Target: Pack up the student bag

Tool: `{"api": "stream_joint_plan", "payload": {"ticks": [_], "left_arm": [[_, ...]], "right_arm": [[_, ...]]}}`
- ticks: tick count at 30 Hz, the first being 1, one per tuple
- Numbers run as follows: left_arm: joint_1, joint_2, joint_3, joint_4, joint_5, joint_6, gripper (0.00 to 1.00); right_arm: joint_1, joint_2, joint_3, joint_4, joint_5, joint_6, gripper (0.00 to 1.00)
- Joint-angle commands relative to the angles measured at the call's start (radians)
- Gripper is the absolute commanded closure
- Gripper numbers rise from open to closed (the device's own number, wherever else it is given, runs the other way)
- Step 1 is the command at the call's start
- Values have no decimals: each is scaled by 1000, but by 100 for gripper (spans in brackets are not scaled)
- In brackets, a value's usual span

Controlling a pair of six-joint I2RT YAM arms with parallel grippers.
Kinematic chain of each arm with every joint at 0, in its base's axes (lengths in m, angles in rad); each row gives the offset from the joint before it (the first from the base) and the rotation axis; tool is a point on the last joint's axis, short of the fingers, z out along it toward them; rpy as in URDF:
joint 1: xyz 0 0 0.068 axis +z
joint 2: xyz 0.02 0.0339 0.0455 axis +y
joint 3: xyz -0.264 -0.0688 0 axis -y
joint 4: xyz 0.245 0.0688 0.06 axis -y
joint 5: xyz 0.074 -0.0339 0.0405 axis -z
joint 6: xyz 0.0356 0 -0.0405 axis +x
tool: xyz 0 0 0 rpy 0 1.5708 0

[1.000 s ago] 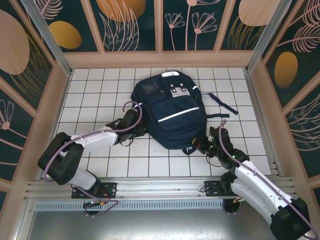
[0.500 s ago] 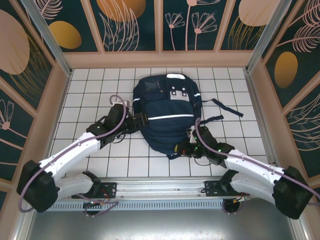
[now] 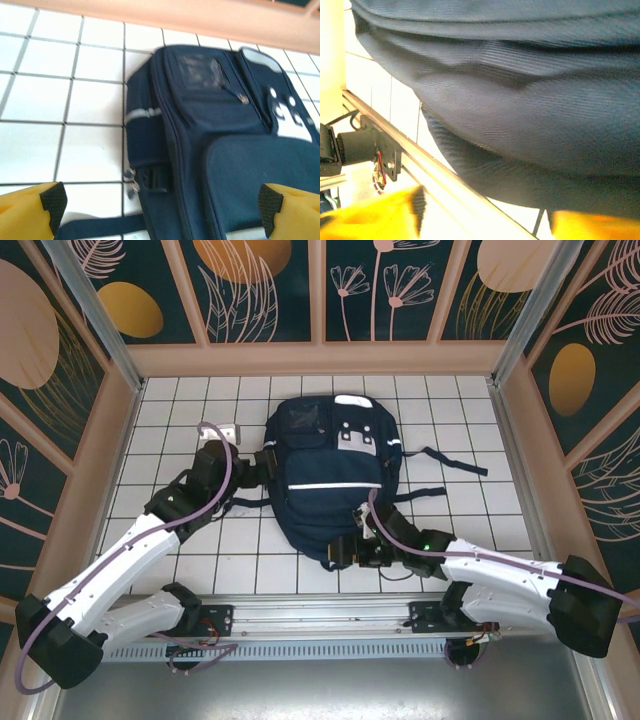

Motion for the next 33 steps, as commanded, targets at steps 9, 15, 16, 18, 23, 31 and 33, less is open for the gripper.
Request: {"api": "stream_joint_plan", "payload": {"ticks": [9, 15, 16, 18, 23, 31, 33], "left_arm": [[43, 69, -159, 523, -230, 441, 1], [480, 253, -215, 707, 129, 309, 1], [525, 270, -226, 713, 152, 305, 1], [566, 273, -273, 738, 83, 274, 1], [631, 208, -542, 1032, 118, 291, 1], [633, 271, -712, 1439, 130, 300, 1], [633, 317, -746, 1597, 177, 379, 1]], "right_arm": [[-97, -50, 417, -109, 780, -388, 1], [-331, -37, 160, 690, 555, -991, 1], [-378, -15, 155, 717, 542, -1043, 1], [-470, 28, 157, 711, 624, -1053, 1], [-805, 40, 28, 699, 577, -859, 1], [-1066, 157, -321, 1072, 450, -703, 1], [-1106, 168, -354, 1181, 366, -691, 1]]}}
